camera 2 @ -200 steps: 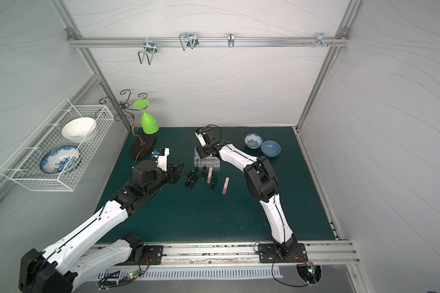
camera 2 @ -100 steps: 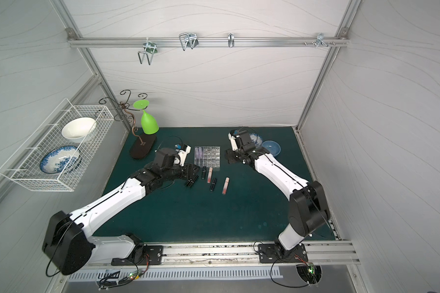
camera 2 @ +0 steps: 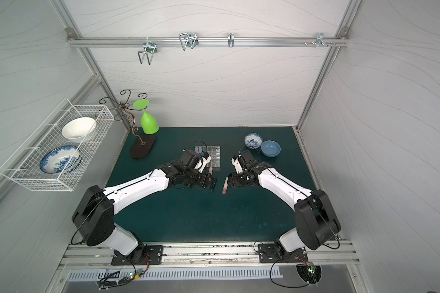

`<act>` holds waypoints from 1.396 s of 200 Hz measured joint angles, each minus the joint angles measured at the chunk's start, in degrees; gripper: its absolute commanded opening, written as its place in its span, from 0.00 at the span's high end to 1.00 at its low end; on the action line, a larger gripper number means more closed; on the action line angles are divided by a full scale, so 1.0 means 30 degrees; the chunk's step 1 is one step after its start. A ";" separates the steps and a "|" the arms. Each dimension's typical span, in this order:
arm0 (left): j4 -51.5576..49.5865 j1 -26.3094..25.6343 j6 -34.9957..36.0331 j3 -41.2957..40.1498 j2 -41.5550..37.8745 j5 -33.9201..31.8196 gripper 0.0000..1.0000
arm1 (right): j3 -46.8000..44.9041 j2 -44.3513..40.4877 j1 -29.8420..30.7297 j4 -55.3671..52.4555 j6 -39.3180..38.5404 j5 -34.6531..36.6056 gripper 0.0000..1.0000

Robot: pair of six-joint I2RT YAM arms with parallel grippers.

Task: Arrange the lipsticks in the organizer
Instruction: Pick up the lipstick at the center of the board.

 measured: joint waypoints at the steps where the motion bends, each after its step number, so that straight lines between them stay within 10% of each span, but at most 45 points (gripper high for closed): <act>1: 0.0000 0.0000 0.0000 0.0000 0.0000 -0.0007 0.46 | 0.0000 0.0000 0.0000 0.0000 0.0007 0.0000 0.36; 85: -0.0430 -0.0189 0.0124 0.0882 0.0991 0.1399 0.48 | 0.1814 0.4182 0.0466 -0.0481 0.0036 0.0204 0.34; 155: -0.2776 -0.1734 0.0124 0.4612 0.5442 0.1231 0.45 | 0.0335 -0.0423 -0.5115 -0.0699 -0.0277 -0.0299 0.37; 279: -0.3818 -0.2616 0.0007 0.7970 1.0258 -0.1311 0.47 | -0.0889 -0.1705 -0.5530 -0.0415 -0.0087 -0.1304 0.41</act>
